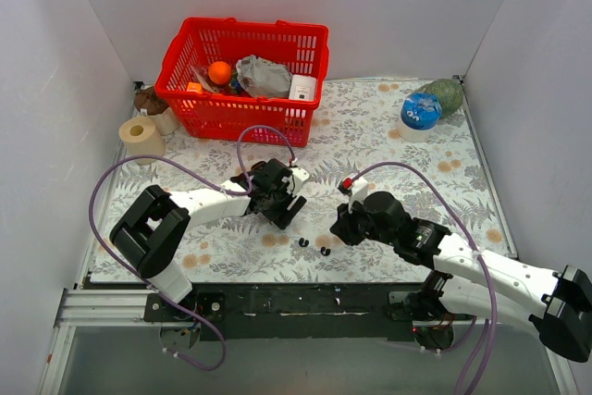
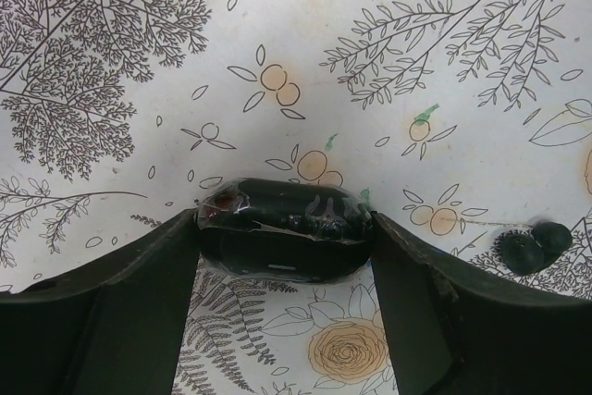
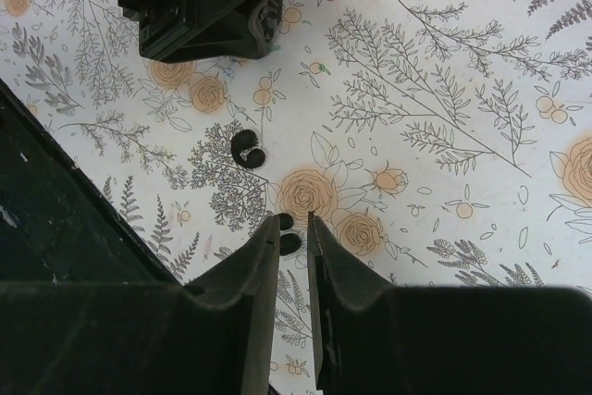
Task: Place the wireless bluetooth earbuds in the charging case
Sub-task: Pick up the charging case at the center of the board.
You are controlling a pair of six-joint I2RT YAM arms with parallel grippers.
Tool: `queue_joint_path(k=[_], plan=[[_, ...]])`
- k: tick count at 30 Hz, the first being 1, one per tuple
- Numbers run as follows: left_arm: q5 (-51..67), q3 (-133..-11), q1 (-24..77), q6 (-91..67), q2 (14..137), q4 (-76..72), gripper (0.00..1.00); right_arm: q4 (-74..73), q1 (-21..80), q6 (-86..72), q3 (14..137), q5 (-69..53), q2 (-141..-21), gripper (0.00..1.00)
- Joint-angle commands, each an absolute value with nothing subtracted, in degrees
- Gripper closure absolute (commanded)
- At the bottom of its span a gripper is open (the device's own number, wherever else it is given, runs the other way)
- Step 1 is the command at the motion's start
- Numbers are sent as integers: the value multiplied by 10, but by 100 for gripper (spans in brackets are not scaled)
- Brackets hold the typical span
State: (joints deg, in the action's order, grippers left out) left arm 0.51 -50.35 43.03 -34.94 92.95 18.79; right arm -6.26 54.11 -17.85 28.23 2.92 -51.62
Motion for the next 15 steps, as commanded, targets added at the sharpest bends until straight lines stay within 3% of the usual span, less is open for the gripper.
queue_joint_path(k=[1,5,11,14,15], plan=[[-7,-494,432,-362,891,203,64,-60,542,-185,301,38,-497,74],[-4,-474,432,-377,790,138,79,-73,541,-194,337,59,-487,74],[118,-311,453,-400,526,-106,84,-60,541,-200,404,37,-479,67],[136,-196,460,-411,434,-244,91,-61,541,-193,446,5,-484,46],[148,-177,460,-407,389,-267,99,-66,541,-192,461,4,-488,37]])
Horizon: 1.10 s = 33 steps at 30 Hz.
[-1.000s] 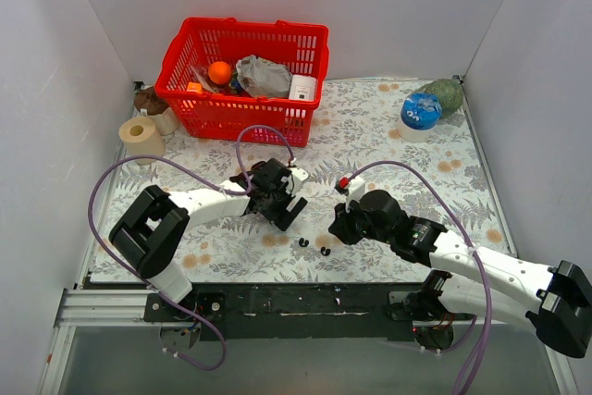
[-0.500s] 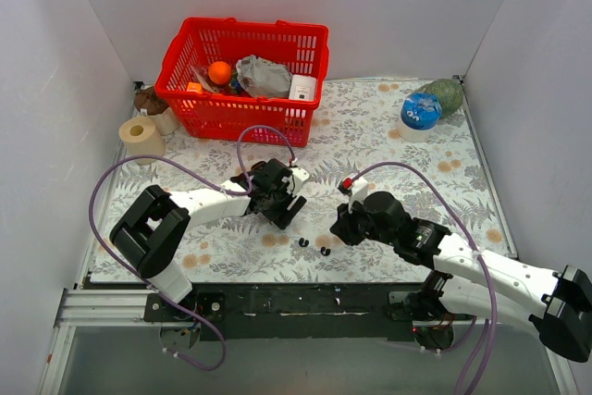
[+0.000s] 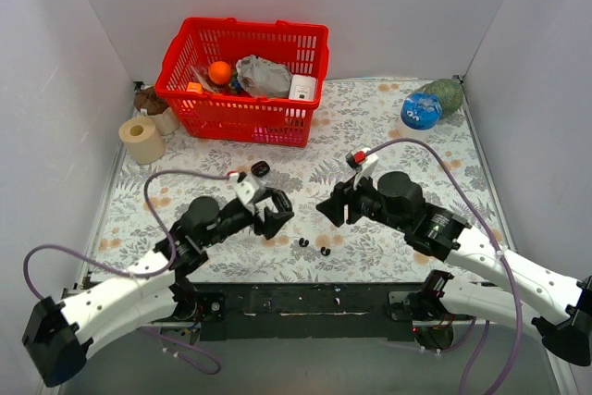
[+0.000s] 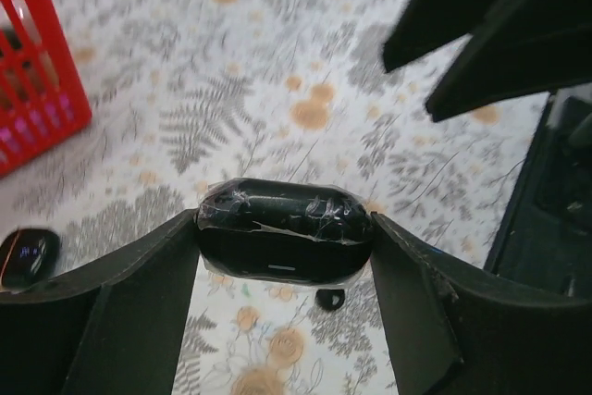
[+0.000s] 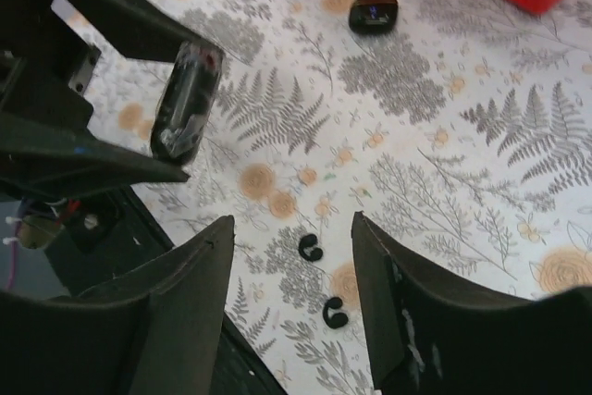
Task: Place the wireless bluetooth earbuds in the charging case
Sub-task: Pick up the charging case at the center of the board.
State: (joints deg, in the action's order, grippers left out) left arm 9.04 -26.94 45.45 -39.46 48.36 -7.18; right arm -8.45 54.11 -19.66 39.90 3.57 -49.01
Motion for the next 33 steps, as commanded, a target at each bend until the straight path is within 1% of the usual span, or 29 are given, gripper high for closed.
queue_joint_path(k=[1,2,3,4,6,8,13,17,23,33], plan=[[169,-148,461,-401,375,-285,100,-74,541,-190,491,-11,-491,34],[167,-141,461,-399,364,-306,100,-93,541,-182,510,-25,-500,31],[162,-138,461,-403,353,-306,100,-102,541,-179,525,-36,-506,23],[156,-138,462,-405,349,-304,100,-113,541,-177,560,-47,-515,18],[152,-134,463,-401,345,-311,100,-150,541,-180,594,-72,-548,11],[143,-137,466,-397,343,-325,100,-168,541,-182,634,-93,-582,8],[142,-165,474,-371,355,-311,100,-191,541,-192,669,-98,-627,5],[144,-185,480,-356,356,-281,100,-185,547,-200,687,-120,-662,6],[139,-190,487,-347,343,-265,100,-208,568,-197,731,-116,-716,7],[135,-196,491,-338,326,-251,100,-229,569,-203,736,-84,-729,11]])
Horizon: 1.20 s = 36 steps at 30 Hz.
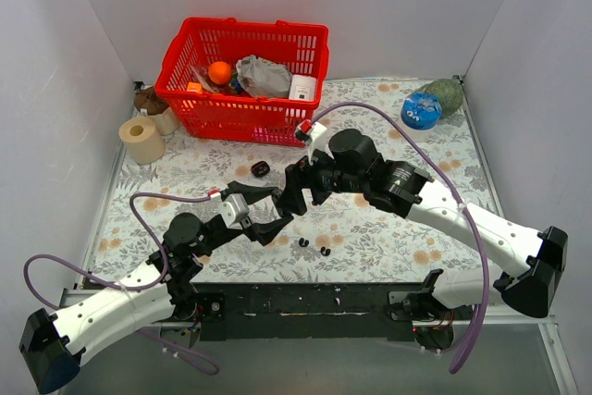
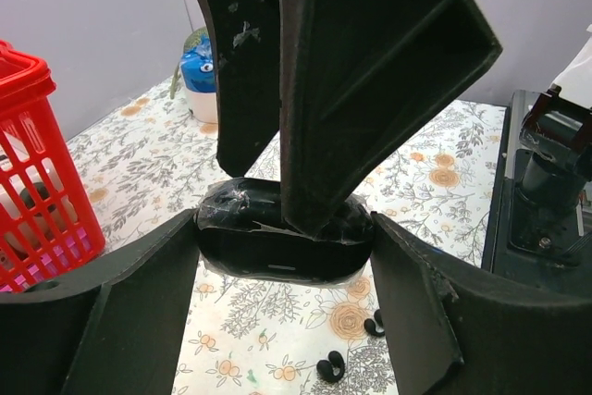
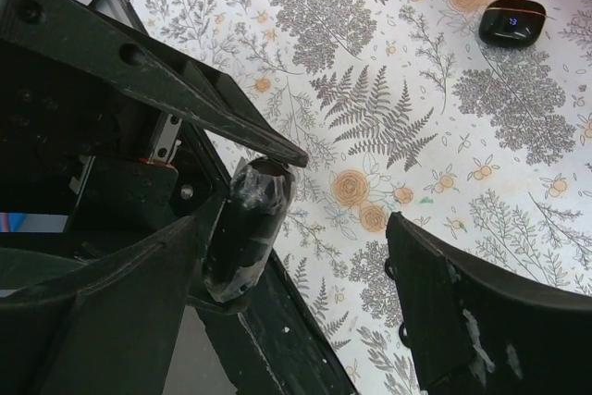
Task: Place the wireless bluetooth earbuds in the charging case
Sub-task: Pick up the charging case at the center of the board, then open the charging case.
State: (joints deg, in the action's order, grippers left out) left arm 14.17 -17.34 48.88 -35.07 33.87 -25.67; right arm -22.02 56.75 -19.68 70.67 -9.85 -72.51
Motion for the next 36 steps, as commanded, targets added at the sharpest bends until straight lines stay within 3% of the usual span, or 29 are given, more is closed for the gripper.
queue_joint_path(k=[1,21,28,36], plan=[[135,-196,492,-338,325,-250,100,-229,569,-203,734,-82,-729,11],[122,-196,492,-334,312,-247,100,-245,538,-215,707,-32,-685,13],[121,-196,492,-334,321,-248,100,-164,540,-220,686,-91,-655,15],[118,-203,492,-331,342,-243,100,-210,574,-194,740,-80,-708,7]])
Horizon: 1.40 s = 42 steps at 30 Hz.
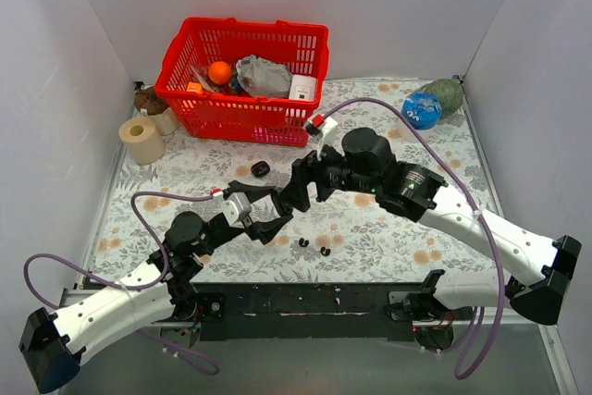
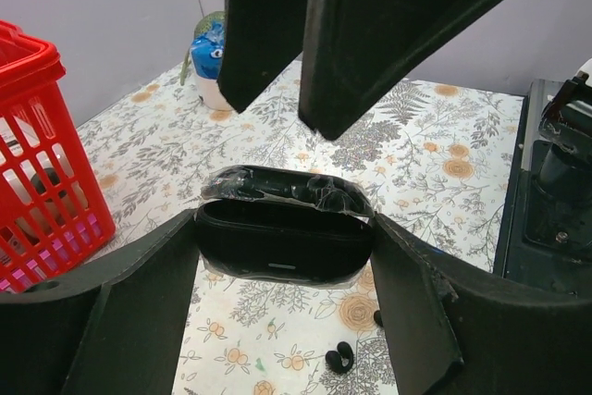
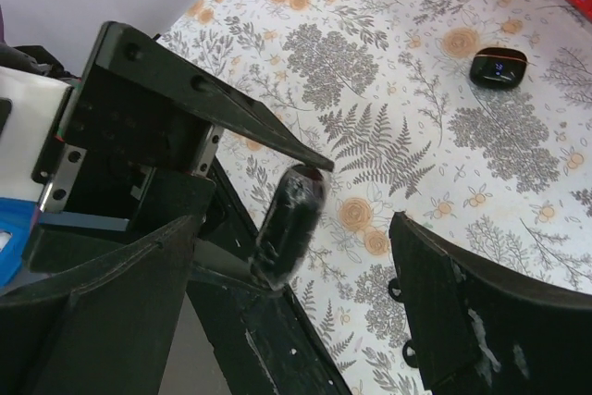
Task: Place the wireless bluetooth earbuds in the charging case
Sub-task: Open the charging case.
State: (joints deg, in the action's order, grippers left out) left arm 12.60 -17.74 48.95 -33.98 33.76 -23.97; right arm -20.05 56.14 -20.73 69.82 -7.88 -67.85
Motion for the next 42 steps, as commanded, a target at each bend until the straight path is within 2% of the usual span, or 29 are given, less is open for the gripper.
queue_joint_path(k=[1,14,25,33,42], plan=[[117,-204,492,-332,343,-246,100,-218,575,-194,749,-77,-716,7],[117,-211,492,-329,338,-246,100,-278,577,-192,757,-10,-743,21],[113,-206,492,-326,329,-237,100,-272,576,-201,751,18,-724,26],[116,-207,492,-328,330,-242,100,-244,577,-203,739,-21,-718,30],[116,-207,492,-329,329,-244,100,-229,576,-208,738,-41,-725,57]])
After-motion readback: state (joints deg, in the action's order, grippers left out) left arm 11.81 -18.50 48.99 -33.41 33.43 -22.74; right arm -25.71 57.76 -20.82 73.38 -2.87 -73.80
